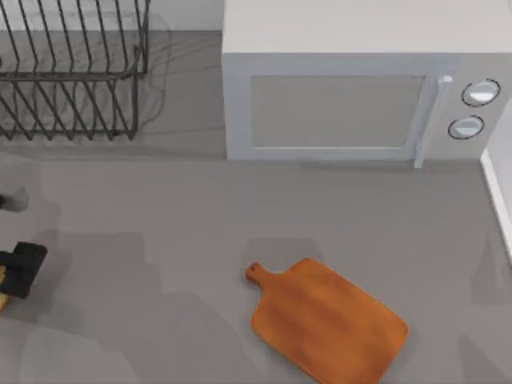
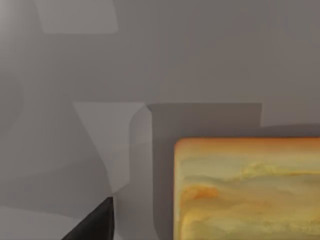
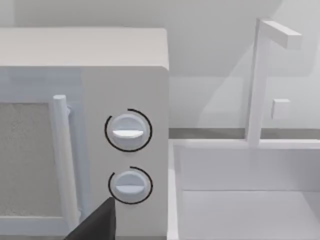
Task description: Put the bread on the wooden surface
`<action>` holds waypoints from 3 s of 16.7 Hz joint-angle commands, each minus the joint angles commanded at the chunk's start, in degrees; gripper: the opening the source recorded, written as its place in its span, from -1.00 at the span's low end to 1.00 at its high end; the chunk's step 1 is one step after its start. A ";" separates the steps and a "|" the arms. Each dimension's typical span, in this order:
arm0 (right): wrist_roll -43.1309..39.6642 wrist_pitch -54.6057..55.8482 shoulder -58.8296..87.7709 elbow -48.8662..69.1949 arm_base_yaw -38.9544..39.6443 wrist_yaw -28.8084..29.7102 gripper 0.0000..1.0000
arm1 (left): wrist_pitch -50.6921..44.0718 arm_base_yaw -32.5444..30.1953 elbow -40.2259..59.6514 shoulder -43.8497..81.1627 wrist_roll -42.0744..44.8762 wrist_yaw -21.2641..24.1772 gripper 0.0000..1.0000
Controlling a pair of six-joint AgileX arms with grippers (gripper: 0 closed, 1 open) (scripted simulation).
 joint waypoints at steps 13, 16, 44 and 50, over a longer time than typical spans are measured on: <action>0.00 0.00 0.00 0.00 0.00 0.00 1.00 | 0.00 0.00 0.00 0.00 0.00 0.00 -1.00; 0.00 0.00 0.00 0.00 0.00 0.00 1.00 | 0.00 0.00 0.00 0.00 0.00 0.00 -1.00; 0.00 0.00 0.00 0.00 0.00 0.00 1.00 | -26.34 -19.06 25.99 1.57 -21.86 0.08 -1.00; 0.00 0.00 0.00 0.00 0.00 0.00 1.00 | -27.80 -43.85 37.63 13.11 -54.31 0.26 -1.00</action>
